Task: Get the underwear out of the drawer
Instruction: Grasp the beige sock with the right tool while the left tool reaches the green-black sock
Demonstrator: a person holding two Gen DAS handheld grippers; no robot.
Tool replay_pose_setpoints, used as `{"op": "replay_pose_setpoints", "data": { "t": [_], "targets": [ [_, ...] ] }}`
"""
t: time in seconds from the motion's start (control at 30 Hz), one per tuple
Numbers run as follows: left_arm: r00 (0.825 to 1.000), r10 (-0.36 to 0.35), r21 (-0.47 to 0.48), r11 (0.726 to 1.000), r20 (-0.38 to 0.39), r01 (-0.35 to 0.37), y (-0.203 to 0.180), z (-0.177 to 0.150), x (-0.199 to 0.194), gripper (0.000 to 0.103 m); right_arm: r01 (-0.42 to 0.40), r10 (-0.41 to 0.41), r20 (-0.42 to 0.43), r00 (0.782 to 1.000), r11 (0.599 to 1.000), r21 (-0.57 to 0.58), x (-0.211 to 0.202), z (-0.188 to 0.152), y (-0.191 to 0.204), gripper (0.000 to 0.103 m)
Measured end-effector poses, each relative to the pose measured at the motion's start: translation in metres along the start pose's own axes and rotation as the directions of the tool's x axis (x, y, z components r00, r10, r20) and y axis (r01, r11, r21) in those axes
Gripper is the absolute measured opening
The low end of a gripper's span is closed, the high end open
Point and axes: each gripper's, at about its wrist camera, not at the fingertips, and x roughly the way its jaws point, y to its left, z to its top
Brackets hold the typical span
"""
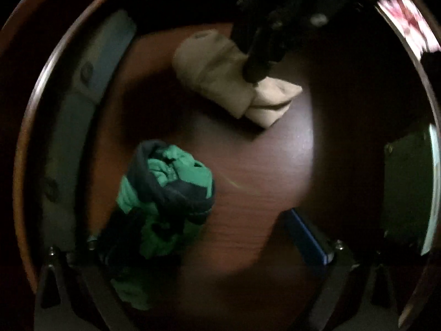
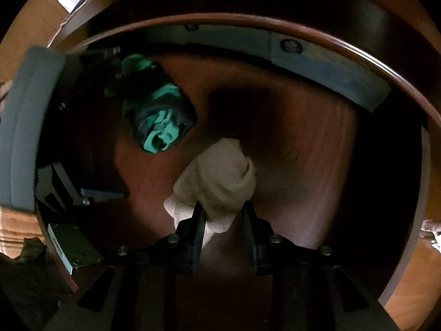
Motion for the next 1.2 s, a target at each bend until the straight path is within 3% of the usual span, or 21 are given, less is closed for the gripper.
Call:
{"op": "replay_pose_setpoints", "data": {
  "t": [0.1, 0.27, 0.5, 0.6, 0.67, 0.93, 1.03, 1.1, 1.17, 1.2],
  "targets": [
    [1.0, 0.002, -0.025, 1.0, 0.023, -0.001, 0.003, -0.005, -0.008, 0.1, -0.016, 0.016, 0.004, 1.0, 1.0, 0.011, 0.003, 0.0, -0.003, 0.029],
    [0.997, -0.067, -0.088, 0.994, 0.044, 0.071, 0.017, -0.023, -0.02, 0.097, -0.021, 0.021, 0.029, 0.999, 1.0, 0.012, 0.0, -0.001, -0.007, 0.029],
    [1.0, 0.008, -0.02, 1.0, 0.002, -0.008, 0.013, -0.022, -0.016, 0.096, -0.028, 0.027, 0.038, 0.999, 0.999, 0.022, -0.001, -0.003, -0.016, 0.029],
    [0.999, 0.024, -0.046, 0.999, -0.023, -0.025, 0.013, -0.014, -0.005, 0.096, -0.022, 0.02, 0.035, 0.999, 0.999, 0.037, 0.007, -0.006, -0.016, 0.029],
    [0.997, 0.064, -0.055, 0.996, -0.036, -0.066, -0.009, -0.023, -0.001, 0.103, -0.021, 0.019, 0.034, 0.999, 0.999, 0.049, -0.001, -0.004, -0.017, 0.029],
    [0.998, 0.055, -0.206, 0.976, -0.043, -0.063, 0.009, -0.026, 0.003, 0.102, -0.042, 0.039, 0.027, 0.999, 0.993, 0.11, -0.001, 0.001, -0.018, 0.032],
    [0.997, 0.067, -0.251, 0.965, -0.038, -0.075, 0.012, -0.026, 0.0, 0.09, -0.011, 0.009, 0.024, 1.0, 0.997, 0.078, -0.004, 0.007, -0.009, 0.033],
    [0.995, 0.096, -0.279, 0.955, -0.038, -0.102, 0.019, -0.032, -0.003, 0.066, -0.005, 0.004, 0.02, 1.0, 0.998, 0.065, -0.004, 0.009, -0.004, 0.037],
    [0.994, 0.101, -0.325, 0.94, -0.028, -0.105, 0.026, -0.038, -0.007, 0.053, -0.009, 0.008, 0.014, 1.0, 0.997, 0.074, -0.003, 0.013, 0.0, 0.052],
    [0.995, 0.097, -0.338, 0.936, -0.018, -0.097, 0.027, -0.04, -0.009, 0.049, -0.009, 0.008, 0.011, 1.0, 0.997, 0.079, -0.001, 0.014, 0.002, 0.054]
  ]
}}
